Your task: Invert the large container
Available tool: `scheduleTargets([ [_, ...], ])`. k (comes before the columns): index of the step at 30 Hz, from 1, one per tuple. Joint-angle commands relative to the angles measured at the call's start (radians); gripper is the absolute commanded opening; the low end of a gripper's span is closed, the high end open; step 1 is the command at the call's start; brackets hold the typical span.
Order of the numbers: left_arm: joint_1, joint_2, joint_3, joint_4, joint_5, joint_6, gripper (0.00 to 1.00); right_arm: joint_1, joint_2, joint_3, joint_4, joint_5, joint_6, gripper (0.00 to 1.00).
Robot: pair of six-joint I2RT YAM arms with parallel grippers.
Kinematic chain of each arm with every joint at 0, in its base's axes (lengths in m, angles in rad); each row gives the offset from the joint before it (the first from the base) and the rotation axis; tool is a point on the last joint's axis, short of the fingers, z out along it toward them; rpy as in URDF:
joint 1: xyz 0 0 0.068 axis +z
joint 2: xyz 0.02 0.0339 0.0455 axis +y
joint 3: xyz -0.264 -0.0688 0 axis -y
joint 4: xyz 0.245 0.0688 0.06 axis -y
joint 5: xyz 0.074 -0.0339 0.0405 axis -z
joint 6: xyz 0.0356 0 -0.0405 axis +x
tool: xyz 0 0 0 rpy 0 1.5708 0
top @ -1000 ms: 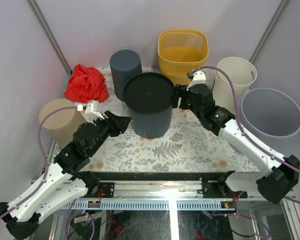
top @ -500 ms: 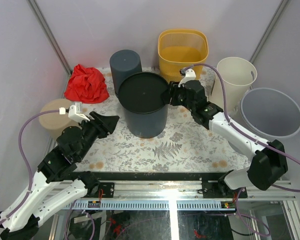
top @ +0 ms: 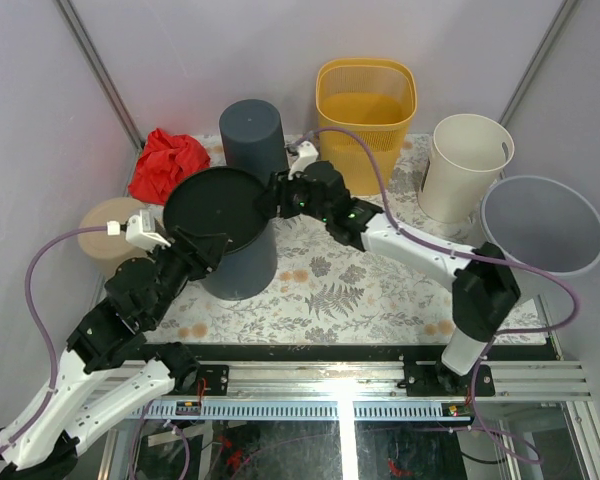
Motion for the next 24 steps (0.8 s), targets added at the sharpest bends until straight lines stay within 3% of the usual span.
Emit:
scheduleTargets([
  [1,-0.004,-0.024,0.047,-0.02,-0.041,0.028,0.5,0.044,0.089,0.075,-0.057,-0.058,0.013,0.57],
  [7,-0.004,-0.035,0.045,-0.034,-0.047,0.038,0.51,0.042,0.013,0.062,-0.104,0.045,-0.035,0.68],
  [15,-0.004,0.001,0.019,0.011,0.0,0.048,0.51,0.011,-0.234,0.014,-0.186,0.294,-0.135,0.7],
  [24,-0.004,0.005,-0.045,0.077,0.075,0.034,0.51,-0.214,-0.254,0.219,-0.386,0.485,-0.186,0.7],
])
